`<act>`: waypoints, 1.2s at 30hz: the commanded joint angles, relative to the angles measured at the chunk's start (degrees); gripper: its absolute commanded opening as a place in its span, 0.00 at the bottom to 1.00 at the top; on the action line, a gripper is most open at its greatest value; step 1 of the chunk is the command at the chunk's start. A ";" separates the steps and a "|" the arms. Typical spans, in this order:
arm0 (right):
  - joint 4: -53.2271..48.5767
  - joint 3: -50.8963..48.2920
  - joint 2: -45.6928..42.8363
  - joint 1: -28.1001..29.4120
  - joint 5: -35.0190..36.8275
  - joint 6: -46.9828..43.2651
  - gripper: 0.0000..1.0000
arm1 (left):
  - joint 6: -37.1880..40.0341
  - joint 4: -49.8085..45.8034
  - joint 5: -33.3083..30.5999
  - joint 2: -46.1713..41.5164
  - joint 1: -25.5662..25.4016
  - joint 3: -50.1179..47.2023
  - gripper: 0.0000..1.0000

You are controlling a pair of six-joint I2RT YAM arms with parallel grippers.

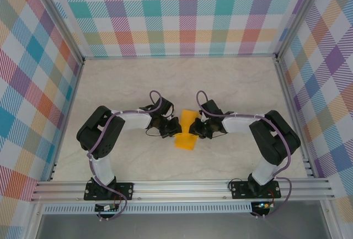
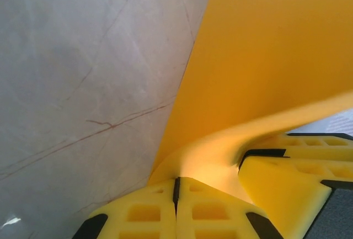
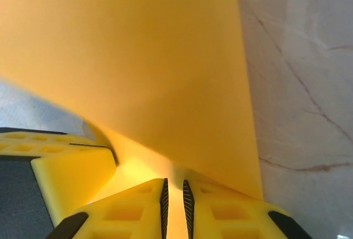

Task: Fold a paper plane with a square sheet of paper (pick it up from the middle)
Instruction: Fold the square sheet of paper in half at the center of the table.

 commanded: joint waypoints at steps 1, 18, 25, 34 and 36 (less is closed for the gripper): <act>2.65 -4.29 -0.72 -1.87 0.74 -2.96 0.19 | -1.12 -8.94 -8.43 5.73 -1.10 -3.35 0.05; 9.53 -9.04 -11.55 -8.12 -7.44 -6.08 0.18 | -0.82 -10.32 -8.98 5.91 -1.10 -3.51 0.04; 10.78 -2.81 -4.60 -6.18 -12.04 -6.58 0.14 | -0.97 -10.44 -8.80 6.14 -1.14 -3.14 0.03; 15.25 -0.94 5.06 -5.82 -15.65 -8.19 0.11 | -1.29 -11.03 -8.98 6.08 -1.19 -3.22 0.03; 15.34 -1.31 5.61 -6.28 -14.59 -8.63 0.10 | -1.35 -11.26 -9.06 6.09 -1.19 -3.27 0.04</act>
